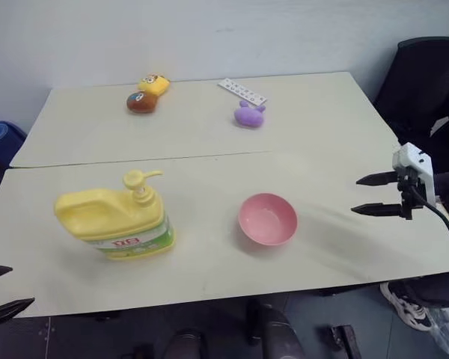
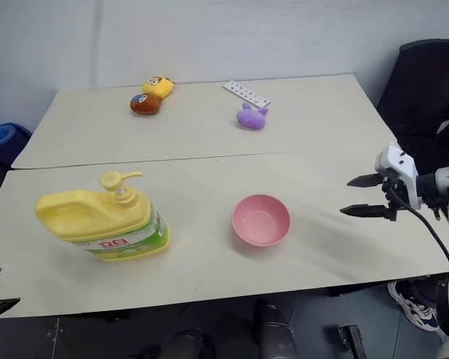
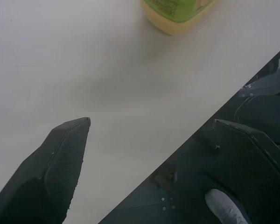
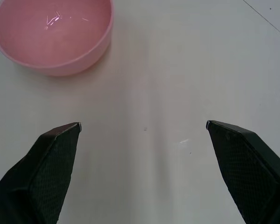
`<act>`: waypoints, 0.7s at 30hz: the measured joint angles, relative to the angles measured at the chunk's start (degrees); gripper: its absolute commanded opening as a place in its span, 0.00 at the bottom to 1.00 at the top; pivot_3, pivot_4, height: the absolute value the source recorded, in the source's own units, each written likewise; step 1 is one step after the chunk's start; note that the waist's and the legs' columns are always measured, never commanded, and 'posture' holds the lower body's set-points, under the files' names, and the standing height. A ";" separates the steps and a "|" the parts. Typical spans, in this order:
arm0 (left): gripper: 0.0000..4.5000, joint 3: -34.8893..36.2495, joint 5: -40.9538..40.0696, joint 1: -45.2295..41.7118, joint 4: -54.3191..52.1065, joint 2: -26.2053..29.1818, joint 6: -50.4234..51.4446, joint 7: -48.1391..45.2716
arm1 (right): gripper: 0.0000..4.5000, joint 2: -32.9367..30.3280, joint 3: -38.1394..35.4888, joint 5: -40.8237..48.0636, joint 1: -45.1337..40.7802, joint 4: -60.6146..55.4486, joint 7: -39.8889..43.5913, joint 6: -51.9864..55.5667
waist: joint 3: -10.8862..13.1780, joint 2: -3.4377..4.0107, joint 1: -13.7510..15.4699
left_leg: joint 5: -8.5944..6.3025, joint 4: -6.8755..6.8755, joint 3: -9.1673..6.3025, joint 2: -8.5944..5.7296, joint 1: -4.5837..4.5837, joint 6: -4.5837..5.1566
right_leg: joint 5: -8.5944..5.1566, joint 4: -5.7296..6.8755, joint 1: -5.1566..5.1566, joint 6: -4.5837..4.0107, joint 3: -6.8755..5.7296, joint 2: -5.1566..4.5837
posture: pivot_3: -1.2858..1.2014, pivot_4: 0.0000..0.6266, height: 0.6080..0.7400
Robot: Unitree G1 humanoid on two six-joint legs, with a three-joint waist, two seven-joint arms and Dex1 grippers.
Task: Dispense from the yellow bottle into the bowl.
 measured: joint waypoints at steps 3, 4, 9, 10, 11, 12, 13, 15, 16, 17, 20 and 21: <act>1.00 0.01 0.02 -0.68 0.07 -0.07 -0.24 -0.03 | 1.00 -0.01 -0.02 0.28 0.29 -1.10 -0.01 0.48 | 0.00 0.00 0.00 | 0.00 0.00 0.04 0.01 0.06 0.00 | 0.00 0.05 0.00 0.00 0.04 0.02 | 0.52 0.24 1.00; 1.00 0.02 0.04 -2.16 0.41 -0.25 -0.47 1.01 | 1.00 -0.01 -0.18 0.14 0.72 -1.13 -0.18 -0.60 | 0.00 0.00 0.00 | 0.00 0.00 0.04 0.00 0.07 -0.01 | 0.00 0.07 0.01 0.00 0.05 0.02 | 0.52 0.24 1.00; 1.00 2.01 -1.24 -7.13 2.69 0.14 2.55 4.05 | 1.00 0.63 -0.25 -0.50 0.93 -1.58 -2.23 -2.19 | 0.00 0.00 0.02 | 0.02 0.04 0.08 -0.01 0.07 -0.03 | 0.00 0.23 0.02 -0.01 0.09 0.00 | 0.52 0.24 1.00; 1.00 3.01 -2.69 -8.38 3.10 1.26 5.06 3.74 | 1.00 0.61 -0.39 -0.37 1.10 -3.08 -2.00 -0.81 | 0.01 -0.02 0.03 | 0.02 0.06 0.08 -0.01 0.06 -0.04 | -0.01 0.26 0.02 -0.01 0.10 0.01 | 0.52 0.24 1.00; 1.00 3.92 -3.58 -9.32 3.39 2.25 6.64 3.48 | 1.00 0.60 -0.44 -0.24 1.12 -4.33 -1.78 0.02 | 0.01 -0.03 0.03 | 0.02 0.09 0.08 0.01 0.08 -0.05 | 0.00 0.27 0.00 -0.01 0.09 0.02 | 0.52 0.24 1.00; 1.00 5.34 -5.18 -10.66 3.70 4.01 9.25 2.81 | 1.00 0.45 -0.62 0.20 1.30 -6.35 -1.38 1.72 | 0.02 -0.06 0.06 | 0.03 0.14 0.07 0.01 0.08 -0.06 | -0.01 0.32 -0.01 -0.01 0.08 0.02 | 0.52 0.24 1.00; 1.00 7.38 -7.33 -12.41 3.82 6.53 12.69 1.65 | 1.00 0.25 -0.84 1.17 1.56 -9.42 -0.93 4.16 | 0.03 -0.08 0.14 | 0.03 0.18 0.05 0.01 0.07 -0.06 | -0.01 0.34 -0.01 -0.02 0.07 0.02 | 0.52 0.24 1.00; 1.00 10.51 -11.00 -15.68 3.05 10.42 17.88 0.00 | 1.00 -0.38 -1.73 2.98 2.51 -15.04 -0.73 7.92 | 0.04 -0.05 0.23 | 0.03 0.18 0.04 -0.03 0.08 -0.06 | -0.01 0.38 0.00 -0.02 0.09 -0.04 | 0.52 0.24 1.00; 1.00 12.10 -13.51 -17.69 1.89 12.92 21.38 -0.91 | 1.00 -0.70 -2.26 4.23 3.32 -18.78 -0.73 10.36 | 0.03 -0.07 0.24 | 0.03 0.18 0.00 -0.03 0.07 -0.07 | -0.01 0.34 0.00 -0.01 0.06 -0.03 | 0.52 0.24 1.00; 1.00 13.06 -16.37 -19.79 0.43 14.98 25.19 -1.62 | 1.00 -0.94 -2.73 5.45 4.17 -22.87 -0.87 12.74 | 0.03 -0.07 0.29 | 0.03 0.16 0.00 -0.06 0.07 -0.08 | -0.01 0.36 0.00 -0.02 0.06 -0.04 | 0.52 0.24 1.00; 1.00 13.34 -28.48 -26.64 -8.48 21.24 36.38 -3.28 | 1.00 -0.64 -3.17 9.31 6.53 -36.86 -2.52 18.89 | 0.03 -0.07 0.20 | -0.01 0.15 0.04 -0.20 0.06 -0.15 | -0.01 0.36 0.00 -0.02 0.04 -0.02 | 0.52 0.24 1.00; 1.00 12.63 -33.78 -29.60 -12.73 23.35 39.48 -3.10 | 1.00 0.26 -2.95 10.28 7.08 -42.21 -4.04 20.98 | 0.03 -0.07 0.18 | -0.03 0.12 0.04 -0.26 0.07 -0.19 | -0.01 0.35 0.00 -0.02 0.05 -0.01 | 0.52 0.24 1.00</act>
